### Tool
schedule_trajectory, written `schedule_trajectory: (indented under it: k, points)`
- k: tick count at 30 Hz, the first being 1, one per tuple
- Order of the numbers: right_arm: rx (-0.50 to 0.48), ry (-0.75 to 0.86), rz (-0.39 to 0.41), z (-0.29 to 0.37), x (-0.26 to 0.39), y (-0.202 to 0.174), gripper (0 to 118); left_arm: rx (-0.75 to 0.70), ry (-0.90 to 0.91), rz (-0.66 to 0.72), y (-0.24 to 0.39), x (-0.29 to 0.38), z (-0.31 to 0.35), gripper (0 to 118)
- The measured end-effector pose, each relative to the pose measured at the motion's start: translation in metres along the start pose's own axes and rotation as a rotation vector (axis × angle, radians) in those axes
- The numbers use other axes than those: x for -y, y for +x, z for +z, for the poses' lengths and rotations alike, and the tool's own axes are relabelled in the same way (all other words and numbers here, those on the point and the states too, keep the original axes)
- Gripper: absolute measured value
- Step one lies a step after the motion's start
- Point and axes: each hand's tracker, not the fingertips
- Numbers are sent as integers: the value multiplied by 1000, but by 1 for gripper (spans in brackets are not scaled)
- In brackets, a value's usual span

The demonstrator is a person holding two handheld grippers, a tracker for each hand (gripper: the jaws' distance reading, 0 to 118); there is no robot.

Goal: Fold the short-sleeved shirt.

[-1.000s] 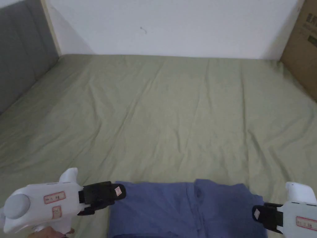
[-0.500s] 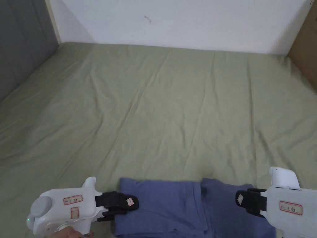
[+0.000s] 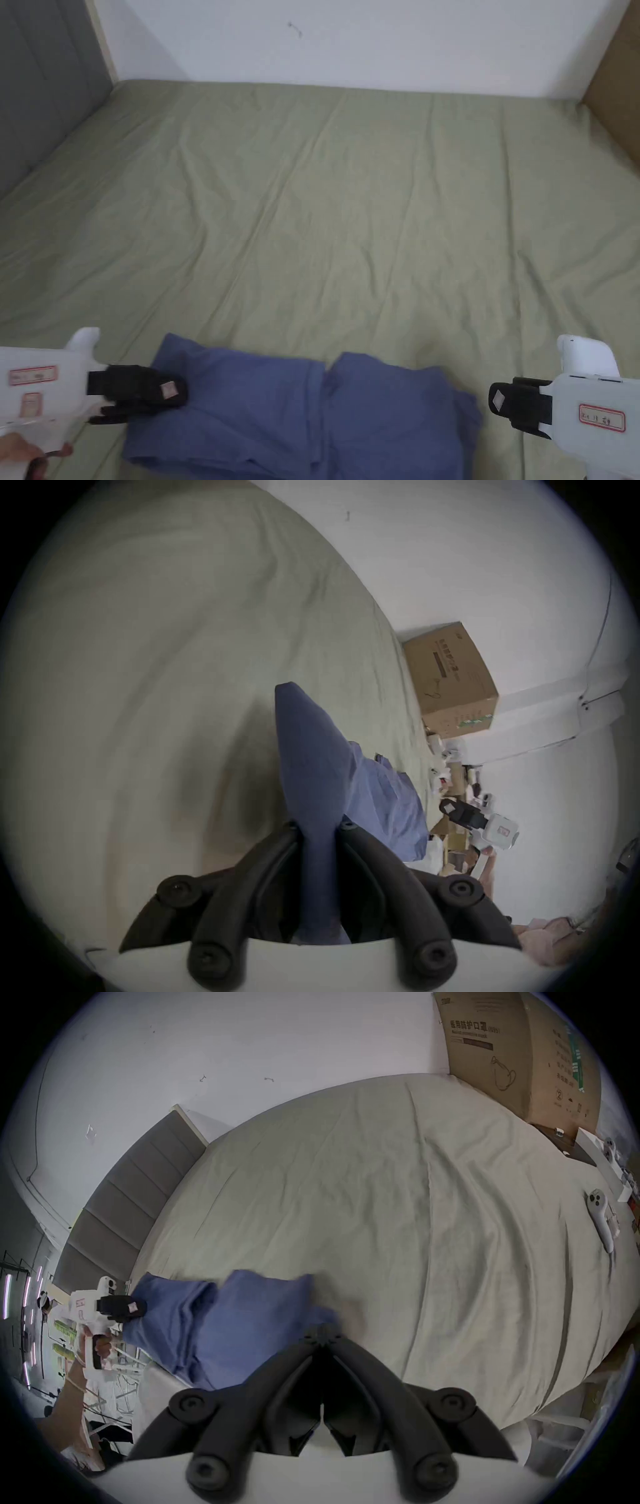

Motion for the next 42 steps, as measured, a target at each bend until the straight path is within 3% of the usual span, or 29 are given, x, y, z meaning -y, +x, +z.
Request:
schedule_trajectory:
  k: [5,9,12,14,21,25,26,28,30,31,32,35,36,37,39,42]
  points:
    - [37,0,-3,1,5,13,0,-147,54,-3,-11,-13,50,10]
    - [37,8,-28,4,5,23,0,-179,81,-24,38,2,59,10]
    - [31,15,-34,5,5,25,0,-164,120,25,72,1,49,10]
    - [34,14,-28,5,5,25,0,-68,121,-69,108,3,43,10]
    - [16,23,-33,13,11,32,0,-139,-19,-289,225,22,-49,10]
    - [24,33,-67,20,15,48,0,-156,-159,-274,236,36,-126,13]
    - [30,36,-76,23,16,52,0,-157,-177,-259,229,37,-145,18]
    - [46,37,-91,28,19,63,0,-87,-224,-256,229,47,-169,50]
    - [66,35,-108,31,21,72,0,-21,-271,-244,233,55,-181,107]
    - [72,35,-116,32,22,77,0,-18,-287,-236,233,57,-183,116]
    - [77,35,-122,33,22,81,0,-33,-272,-243,233,58,-182,117]
    - [86,39,-134,35,22,89,0,-35,-225,-274,230,53,-165,113]
    - [86,40,-137,34,22,90,0,-60,-195,-280,226,50,-157,99]
    - [85,41,-139,33,22,91,0,-87,-150,-270,219,48,-148,76]
    - [79,42,-143,31,21,91,0,-128,-97,-240,205,41,-134,1]
    - [60,38,-139,25,21,87,0,-208,-62,-165,176,43,-131,1]
